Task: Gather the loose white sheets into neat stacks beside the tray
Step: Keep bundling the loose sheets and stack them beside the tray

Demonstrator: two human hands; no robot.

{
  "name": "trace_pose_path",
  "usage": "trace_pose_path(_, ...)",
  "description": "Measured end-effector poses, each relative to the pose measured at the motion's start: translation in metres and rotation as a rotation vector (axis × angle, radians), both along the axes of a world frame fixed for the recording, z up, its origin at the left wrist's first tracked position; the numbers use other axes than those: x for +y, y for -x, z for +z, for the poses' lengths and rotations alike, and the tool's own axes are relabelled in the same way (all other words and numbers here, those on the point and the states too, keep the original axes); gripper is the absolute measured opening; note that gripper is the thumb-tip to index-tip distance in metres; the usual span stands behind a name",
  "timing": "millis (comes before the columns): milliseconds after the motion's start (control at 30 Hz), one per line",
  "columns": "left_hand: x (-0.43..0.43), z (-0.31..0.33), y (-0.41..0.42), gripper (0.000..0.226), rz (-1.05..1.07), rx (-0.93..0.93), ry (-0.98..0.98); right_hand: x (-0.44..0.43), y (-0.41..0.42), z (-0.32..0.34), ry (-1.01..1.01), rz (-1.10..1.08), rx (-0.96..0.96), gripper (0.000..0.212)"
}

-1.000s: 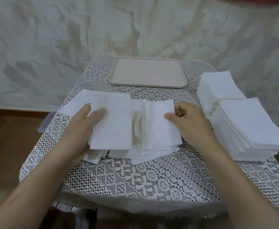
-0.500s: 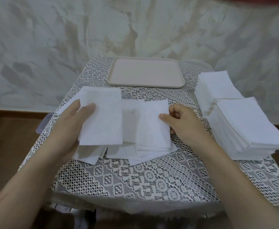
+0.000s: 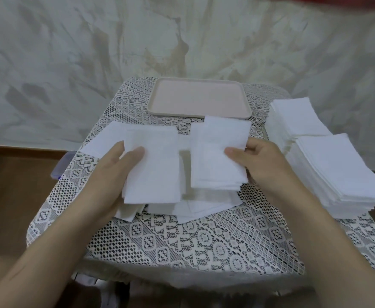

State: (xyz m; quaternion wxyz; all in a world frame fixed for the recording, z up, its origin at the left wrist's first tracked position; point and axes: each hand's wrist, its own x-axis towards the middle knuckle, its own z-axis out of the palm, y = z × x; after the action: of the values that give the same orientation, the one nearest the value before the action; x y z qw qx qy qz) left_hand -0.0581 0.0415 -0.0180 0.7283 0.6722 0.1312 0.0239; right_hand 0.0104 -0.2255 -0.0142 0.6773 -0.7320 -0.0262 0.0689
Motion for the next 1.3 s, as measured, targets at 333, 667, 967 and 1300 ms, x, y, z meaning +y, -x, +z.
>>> trace_pose_path(333,-0.019,-0.005,-0.002,0.044,-0.073,0.008,0.136,0.037,0.026,0.014,-0.036,0.096,-0.045,0.013)
trace_pose_path(667,-0.026,-0.004,0.001,0.038,-0.154,-0.029,0.201,0.053,0.028,0.006,0.19,0.086,-0.163,0.004)
trace_pose_path(967,-0.027,-0.002,0.001,0.034,-0.13,-0.043,0.223,0.036,0.027,0.007,0.102,0.07,-0.11,0.011)
trace_pose_path(1300,-0.027,-0.004,0.003,0.039,-0.188,-0.102,0.144,0.054,0.034,0.008,0.096,0.087,-0.064,0.012)
